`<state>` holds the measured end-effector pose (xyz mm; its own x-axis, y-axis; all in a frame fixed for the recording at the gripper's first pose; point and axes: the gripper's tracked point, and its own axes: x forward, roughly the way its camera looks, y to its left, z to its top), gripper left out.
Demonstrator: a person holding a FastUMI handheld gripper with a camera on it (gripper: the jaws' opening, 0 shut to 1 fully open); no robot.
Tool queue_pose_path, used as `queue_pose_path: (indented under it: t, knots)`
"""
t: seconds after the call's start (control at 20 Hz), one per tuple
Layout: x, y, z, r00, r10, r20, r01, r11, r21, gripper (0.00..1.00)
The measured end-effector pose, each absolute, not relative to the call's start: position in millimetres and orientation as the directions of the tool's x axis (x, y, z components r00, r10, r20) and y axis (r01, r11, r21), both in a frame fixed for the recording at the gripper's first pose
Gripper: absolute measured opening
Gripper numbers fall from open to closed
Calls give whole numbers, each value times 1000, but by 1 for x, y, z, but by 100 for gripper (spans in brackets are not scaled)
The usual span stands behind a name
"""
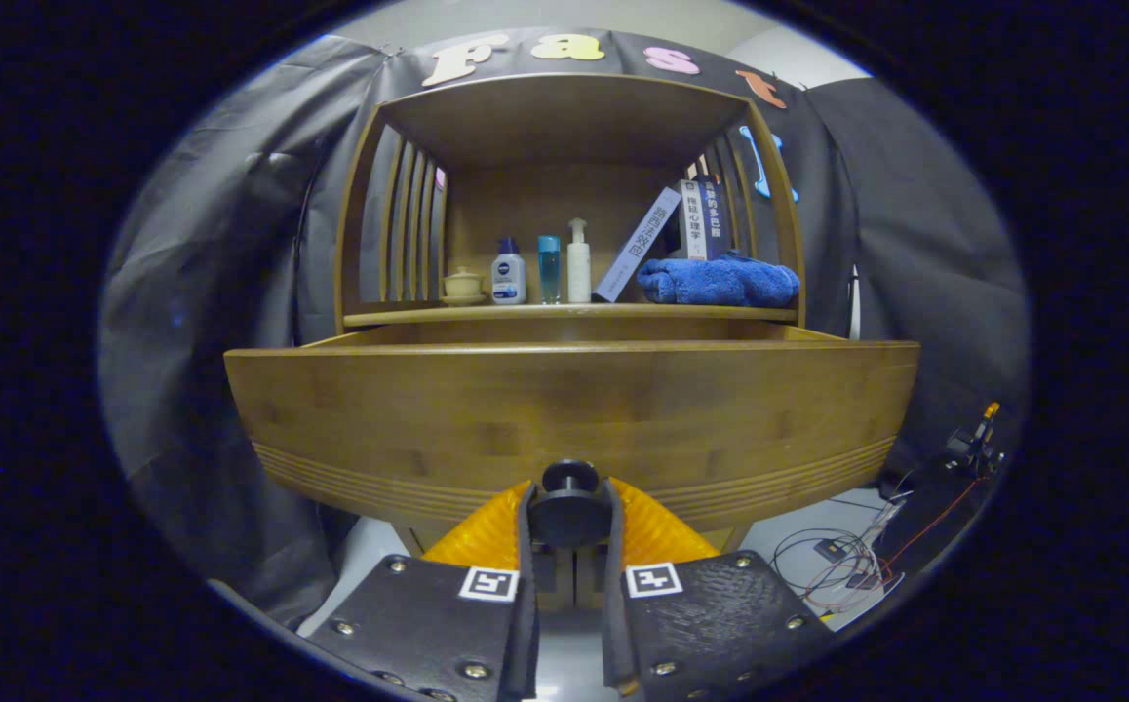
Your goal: Pull open the drawer, take out the items inside it, and place them on the countertop above the cabinet.
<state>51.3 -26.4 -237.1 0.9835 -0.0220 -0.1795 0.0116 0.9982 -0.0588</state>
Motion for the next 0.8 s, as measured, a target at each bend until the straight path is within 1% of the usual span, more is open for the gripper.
queue_pose_path:
  t: [0.3,0.4,0.45,0.5,0.55,0.65,0.7,0.8]
  knots:
    - [17,-27,-238,984,2,-179,-11,999,-50,26]
    - [4,-48,-234,991,-58,-121,46,994,-97,26]
    - [-13,-62,-234,991,-66,-120,52,992,-112,10]
    - [-14,-65,-243,990,-58,-129,38,988,-149,6]
    - [-17,-65,-248,992,-28,-124,5,983,-183,4]
    - [-17,-67,-246,992,-20,-127,-7,978,-210,4]
    - [-18,-64,-241,991,-4,-132,-20,983,-182,4]
    - [-12,-54,-219,994,21,-104,-35,990,-136,5]
